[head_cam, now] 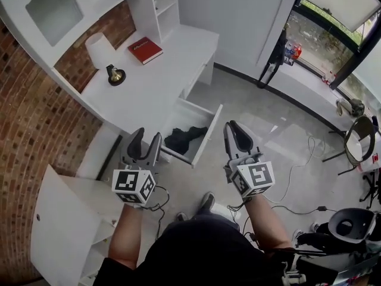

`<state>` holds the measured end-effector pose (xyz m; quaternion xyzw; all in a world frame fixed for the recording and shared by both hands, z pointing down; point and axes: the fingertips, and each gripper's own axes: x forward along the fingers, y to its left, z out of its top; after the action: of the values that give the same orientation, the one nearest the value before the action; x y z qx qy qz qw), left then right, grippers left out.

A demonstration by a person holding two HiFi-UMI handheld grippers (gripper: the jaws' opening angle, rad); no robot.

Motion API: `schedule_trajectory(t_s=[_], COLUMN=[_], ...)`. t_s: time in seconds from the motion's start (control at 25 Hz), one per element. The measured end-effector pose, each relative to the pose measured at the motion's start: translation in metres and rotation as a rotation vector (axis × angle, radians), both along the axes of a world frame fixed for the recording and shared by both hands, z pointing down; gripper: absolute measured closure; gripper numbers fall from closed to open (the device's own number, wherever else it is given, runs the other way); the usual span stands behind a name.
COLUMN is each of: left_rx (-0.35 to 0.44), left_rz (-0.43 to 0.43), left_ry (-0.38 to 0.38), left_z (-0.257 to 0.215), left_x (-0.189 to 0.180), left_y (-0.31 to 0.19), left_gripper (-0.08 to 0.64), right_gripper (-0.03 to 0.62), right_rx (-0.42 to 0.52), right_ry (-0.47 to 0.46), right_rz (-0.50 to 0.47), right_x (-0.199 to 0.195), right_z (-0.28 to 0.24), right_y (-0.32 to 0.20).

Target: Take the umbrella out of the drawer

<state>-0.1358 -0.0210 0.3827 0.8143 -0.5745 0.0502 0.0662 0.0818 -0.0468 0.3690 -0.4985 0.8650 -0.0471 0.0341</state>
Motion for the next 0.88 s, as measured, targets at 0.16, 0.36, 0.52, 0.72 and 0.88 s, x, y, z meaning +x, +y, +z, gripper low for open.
schedule_trajectory(t_s=[0.16, 0.36, 0.52, 0.72, 0.88], left_rx=[-0.023, -0.060, -0.092, -0.131, -0.155], left_rz=[-0.011, -0.021, -0.028, -0.005, 0.048], left_ry=[-0.014, -0.026, -0.031, 0.012, 0.042], left_z=[0.006, 0.018, 0.028, 0.049, 0.069], left_x=[0.022, 0.036, 0.032, 0.024, 0.011], left_y=[-0.027, -0.050, -0.067, -0.096, -0.131], left_gripper=[0.365, 0.365, 0.365, 0.365, 0.365], right_gripper=[0.549, 0.549, 0.549, 0.549, 0.549], right_rx=[-0.017, -0.048, -0.062, -0.080, -0.094], right_ry=[-0.023, -0.053, -0.066, -0.062, -0.012], right_rz=[-0.005, -0.022, -0.036, -0.024, 0.025], right_x=[0.025, 0.037, 0.034, 0.026, 0.012], right_z=[0.007, 0.019, 0.026, 0.036, 0.036], right_y=[-0.033, -0.066, -0.085, -0.111, -0.138])
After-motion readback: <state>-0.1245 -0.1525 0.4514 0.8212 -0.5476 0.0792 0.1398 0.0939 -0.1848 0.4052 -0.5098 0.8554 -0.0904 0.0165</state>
